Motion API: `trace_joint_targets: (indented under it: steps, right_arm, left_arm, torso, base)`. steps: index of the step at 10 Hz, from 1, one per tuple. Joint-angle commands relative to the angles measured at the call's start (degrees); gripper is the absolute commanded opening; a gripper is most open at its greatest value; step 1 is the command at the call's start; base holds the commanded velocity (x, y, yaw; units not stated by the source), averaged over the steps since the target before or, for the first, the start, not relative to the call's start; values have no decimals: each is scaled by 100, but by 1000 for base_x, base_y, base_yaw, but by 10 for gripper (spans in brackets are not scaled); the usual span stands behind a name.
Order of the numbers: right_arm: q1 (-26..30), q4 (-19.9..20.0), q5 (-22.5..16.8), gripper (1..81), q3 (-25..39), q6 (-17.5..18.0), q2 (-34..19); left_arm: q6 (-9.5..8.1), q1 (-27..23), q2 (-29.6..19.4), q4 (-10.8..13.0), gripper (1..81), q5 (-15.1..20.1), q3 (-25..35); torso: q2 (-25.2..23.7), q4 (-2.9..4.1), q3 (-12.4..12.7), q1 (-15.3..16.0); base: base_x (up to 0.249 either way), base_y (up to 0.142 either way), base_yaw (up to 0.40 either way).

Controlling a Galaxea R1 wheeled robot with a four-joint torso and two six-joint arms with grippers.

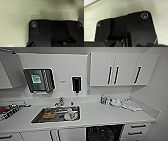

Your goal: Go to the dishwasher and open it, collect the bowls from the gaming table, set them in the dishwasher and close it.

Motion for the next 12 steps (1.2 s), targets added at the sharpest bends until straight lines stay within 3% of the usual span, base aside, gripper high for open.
trace_joint_targets:
  steps: [1,3,5,8,10,11,12]
  right_arm:
    - [259,-78,-266,811,15,-29,-24]
    - [242,-78,-266,811,-12,-29,-24]
    - [259,-78,-266,811,-12,-29,-24]
    - [259,-78,-266,811,-12,-29,-24]
    - [268,-78,-266,811,-12,-29,-15]
    - [268,-78,-266,811,-12,-29,-15]
    - [260,-69,-266,811,-12,-29,-15]
  left_arm:
    - [28,-269,-21,55,811,216,-37]
    - [28,-261,-21,55,811,216,-37]
    - [28,-261,-21,55,811,216,-37]
    - [19,-269,-21,55,811,216,-37]
    - [28,-269,-21,55,811,216,-37]
    - [19,-269,-21,55,811,216,-37]
    - [19,-269,-21,46,811,216,-37]
  torso:
    - [544,0,383,-349]
    - [975,0,686,-632]
    - [1362,0,501,-887]
    - [1898,0,590,-1239]
    - [2308,0,590,-1312]
    - [1943,0,595,-1187]
    - [2127,0,595,-1213]
  base:
    - [0,0,0]
    - [0,0,0]
    - [0,0,0]
    - [0,0,0]
    - [0,0,0]
    - [0,0,0]
    - [0,0,0]
